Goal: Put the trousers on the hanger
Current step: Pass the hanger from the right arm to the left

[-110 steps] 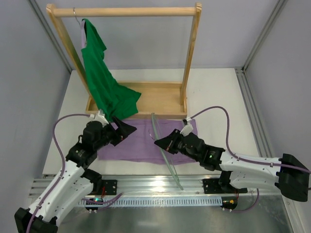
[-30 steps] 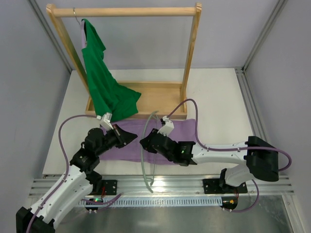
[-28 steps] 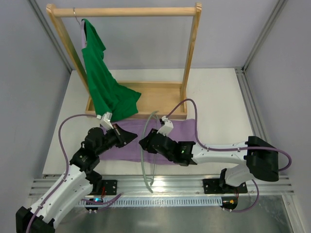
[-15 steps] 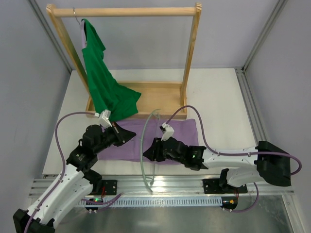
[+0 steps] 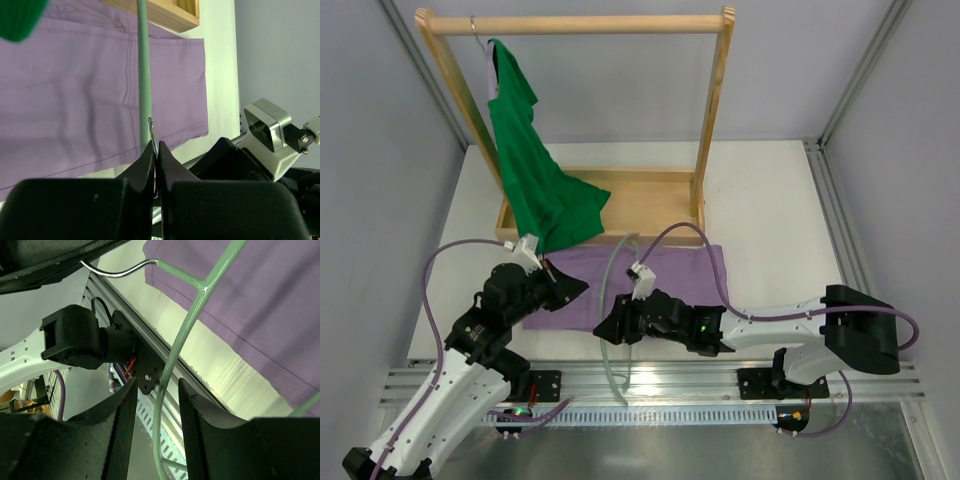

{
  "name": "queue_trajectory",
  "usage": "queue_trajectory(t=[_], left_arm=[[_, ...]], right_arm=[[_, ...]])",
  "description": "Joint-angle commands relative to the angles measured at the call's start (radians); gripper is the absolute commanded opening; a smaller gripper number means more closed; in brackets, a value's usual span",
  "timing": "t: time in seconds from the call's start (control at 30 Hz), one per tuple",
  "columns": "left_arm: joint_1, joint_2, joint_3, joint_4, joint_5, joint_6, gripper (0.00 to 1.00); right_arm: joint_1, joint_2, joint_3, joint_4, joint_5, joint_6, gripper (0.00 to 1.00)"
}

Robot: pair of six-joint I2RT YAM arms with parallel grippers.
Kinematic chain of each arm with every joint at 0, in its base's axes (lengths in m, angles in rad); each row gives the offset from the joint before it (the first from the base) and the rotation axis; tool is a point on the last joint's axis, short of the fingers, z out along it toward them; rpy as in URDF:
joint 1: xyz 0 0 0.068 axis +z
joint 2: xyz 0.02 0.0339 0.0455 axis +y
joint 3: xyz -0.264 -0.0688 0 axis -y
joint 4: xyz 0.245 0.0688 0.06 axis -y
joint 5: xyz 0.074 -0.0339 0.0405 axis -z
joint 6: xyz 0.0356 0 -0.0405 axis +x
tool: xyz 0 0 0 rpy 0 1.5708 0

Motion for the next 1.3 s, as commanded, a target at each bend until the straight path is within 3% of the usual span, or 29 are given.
queue_trajectory(t=[0.0,0.1,0.23,0.27,0.3,0.33,0.43,0.53,0.77,1.1,1.27], left_arm=[[-0.002,-0.008,0.032,-0.002,-0.014,-0.004,0.0],[-0.002,-0.009,0.034,0.0,-0.011,-0.007,0.0],[-0.002,-0.02,0.043,-0.011,-0.015,-0.007,0.01],[-0.002,-0.02,0.044,-0.008,-0.014,-0.009,0.05],[-0.002,-0.027,0.043,-0.003,-0.006,-0.014,0.11],[-0.002,-0.032,0.043,0.005,-0.003,-0.015,0.28],[-0.002,-0.075,0.031,0.012,0.005,-0.017,0.64],[-0.002,-0.126,0.008,0.021,0.006,-0.029,0.73],[-0.002,-0.167,-0.06,0.046,0.02,-0.067,0.73],[-0.002,-0.167,-0.106,0.11,-0.006,-0.096,0.67],[-0.004,-0.112,-0.112,0.158,0.02,-0.092,0.54]], right_arm=[[0.022,0.043,0.061,0.065,0.026,0.027,0.42],[0.039,0.064,0.066,0.064,0.051,0.034,0.35],[0.051,0.059,0.066,0.058,0.083,0.046,0.13],[0.051,0.05,0.068,0.055,0.093,0.053,0.04],[0.051,0.045,0.069,0.053,0.109,0.06,0.04],[0.053,0.039,0.071,0.058,0.117,0.066,0.04],[0.051,0.021,0.083,0.065,0.147,0.08,0.04],[0.051,0.016,0.101,0.059,0.196,0.11,0.04],[0.053,0.05,0.16,0.053,0.265,0.162,0.04],[0.059,0.085,0.177,0.065,0.284,0.175,0.04],[0.063,0.087,0.175,0.059,0.302,0.178,0.04]])
